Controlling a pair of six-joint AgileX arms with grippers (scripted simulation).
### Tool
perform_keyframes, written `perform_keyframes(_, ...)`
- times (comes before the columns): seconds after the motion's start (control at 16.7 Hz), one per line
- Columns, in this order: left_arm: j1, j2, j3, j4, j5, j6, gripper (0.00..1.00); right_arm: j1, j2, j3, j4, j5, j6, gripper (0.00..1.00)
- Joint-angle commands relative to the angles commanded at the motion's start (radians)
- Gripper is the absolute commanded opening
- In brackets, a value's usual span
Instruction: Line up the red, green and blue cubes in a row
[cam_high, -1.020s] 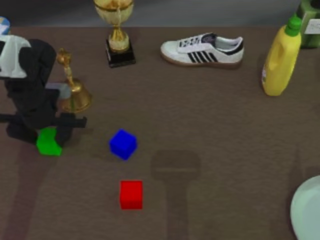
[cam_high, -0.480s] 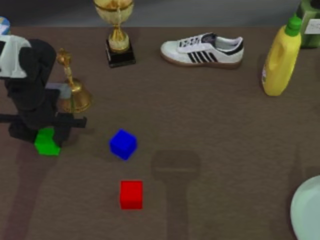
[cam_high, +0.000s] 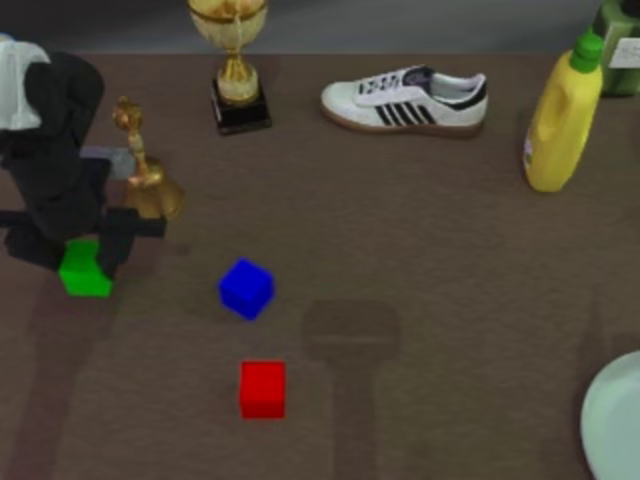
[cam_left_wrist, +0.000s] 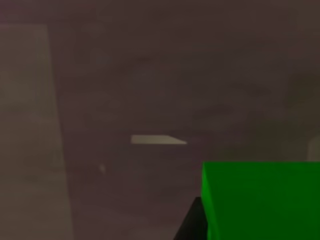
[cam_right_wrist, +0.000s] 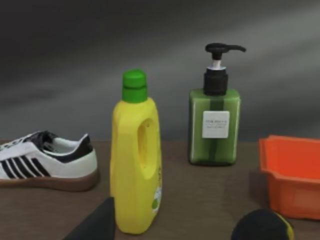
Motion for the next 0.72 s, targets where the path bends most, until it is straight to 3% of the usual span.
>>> perform_keyframes(0.24,0.01,-0.064,0.063,-0.121,-0.001,-0.001,0.0,0.0,0.0,0.0,0.0,0.0,0.0,1.0)
perform_keyframes(0.54,0.003,-0.065,0.065,-0.125,-0.002,-0.002,0.0,0.0,0.0,0.0,0.0,0.0,0.0,1.0)
perform_keyframes(0.72,-0.064,-0.048,0.088,-0.142,-0.002,-0.069,0.0,0.0,0.0,0.0,0.0,0.0,0.0,1.0)
